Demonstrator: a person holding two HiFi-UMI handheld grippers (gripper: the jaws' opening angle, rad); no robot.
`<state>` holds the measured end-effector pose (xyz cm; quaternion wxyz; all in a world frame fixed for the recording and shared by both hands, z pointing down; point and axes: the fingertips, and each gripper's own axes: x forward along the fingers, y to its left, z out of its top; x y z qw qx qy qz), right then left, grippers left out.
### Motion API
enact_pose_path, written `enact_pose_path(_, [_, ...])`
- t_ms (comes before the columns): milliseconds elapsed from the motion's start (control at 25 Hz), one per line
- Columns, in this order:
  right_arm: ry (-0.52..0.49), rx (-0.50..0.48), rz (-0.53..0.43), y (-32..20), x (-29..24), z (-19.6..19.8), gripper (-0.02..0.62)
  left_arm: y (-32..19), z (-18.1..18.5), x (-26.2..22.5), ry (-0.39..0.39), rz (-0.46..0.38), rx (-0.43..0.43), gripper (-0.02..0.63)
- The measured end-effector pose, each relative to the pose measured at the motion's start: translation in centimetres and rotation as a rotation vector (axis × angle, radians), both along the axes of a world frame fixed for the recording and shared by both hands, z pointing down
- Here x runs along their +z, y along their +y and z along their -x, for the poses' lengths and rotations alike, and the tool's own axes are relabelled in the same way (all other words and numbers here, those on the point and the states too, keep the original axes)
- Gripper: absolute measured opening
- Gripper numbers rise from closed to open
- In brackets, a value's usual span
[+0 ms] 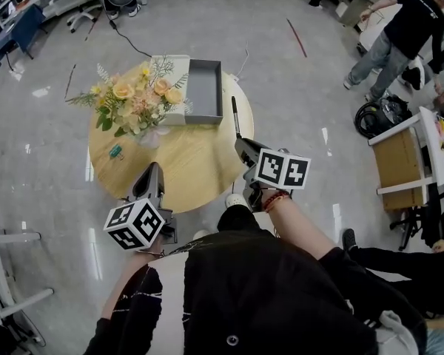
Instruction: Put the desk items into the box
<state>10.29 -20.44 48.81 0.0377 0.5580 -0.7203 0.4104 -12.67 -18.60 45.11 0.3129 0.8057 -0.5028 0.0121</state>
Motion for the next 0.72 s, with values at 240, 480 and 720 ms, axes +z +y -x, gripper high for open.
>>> enact_pose_path(240, [0.005, -0.042, 0.007, -2.4, 0.0, -1.2, 0.066, -1.2, -1.0, 0.5, 0.004, 0.011, -0.045, 0.009])
enact_pose_path(480, [0.013, -0.112, 0.022, -5.0, 0.4, -1.6, 0.066, -2.5, -1.8, 1.3, 0.012, 0.032, -0.109, 0.009])
enact_pose_path(720, [0.014, -0.179, 0.029, -7.6, 0.8, -1.9, 0.066, -3.4, -2.6, 1.3, 0.01, 0.033, -0.168, 0.009])
